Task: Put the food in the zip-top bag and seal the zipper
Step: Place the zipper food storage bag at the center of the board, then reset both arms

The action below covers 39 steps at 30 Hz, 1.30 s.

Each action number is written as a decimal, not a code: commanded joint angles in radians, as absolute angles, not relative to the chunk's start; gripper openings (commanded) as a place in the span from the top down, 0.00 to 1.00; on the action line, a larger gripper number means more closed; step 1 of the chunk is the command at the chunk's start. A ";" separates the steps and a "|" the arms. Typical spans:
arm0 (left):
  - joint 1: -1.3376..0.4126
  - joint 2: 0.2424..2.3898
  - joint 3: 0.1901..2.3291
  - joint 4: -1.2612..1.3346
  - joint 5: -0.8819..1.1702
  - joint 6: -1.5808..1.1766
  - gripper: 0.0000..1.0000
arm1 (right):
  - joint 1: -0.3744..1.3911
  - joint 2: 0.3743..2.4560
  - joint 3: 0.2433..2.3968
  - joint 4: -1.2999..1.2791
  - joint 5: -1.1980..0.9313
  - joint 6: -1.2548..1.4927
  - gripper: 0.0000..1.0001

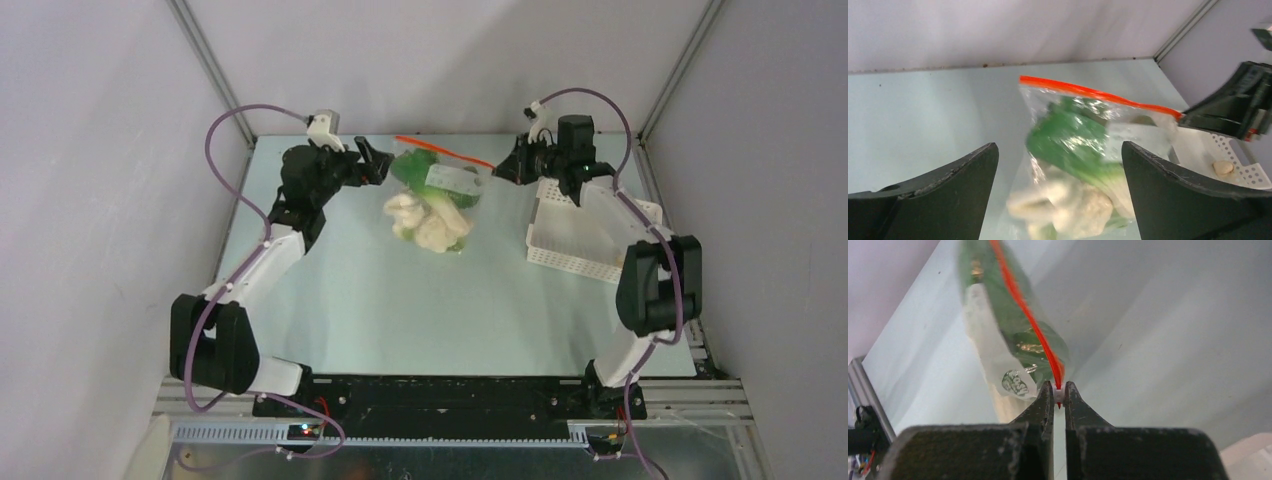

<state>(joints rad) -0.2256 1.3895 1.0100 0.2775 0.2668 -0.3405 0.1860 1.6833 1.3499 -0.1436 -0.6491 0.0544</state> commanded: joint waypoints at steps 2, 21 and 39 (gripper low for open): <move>-0.221 1.378 1.068 0.294 0.268 -0.329 0.00 | 0.148 1.833 1.542 -0.118 -0.607 0.097 1.00; -0.221 0.884 0.735 0.082 0.021 -0.362 0.00 | 0.066 1.946 1.682 -0.230 -0.402 0.077 0.20; -0.223 0.598 0.777 -0.340 -0.117 -0.576 0.00 | 0.068 0.974 1.050 -0.525 -0.146 0.245 0.00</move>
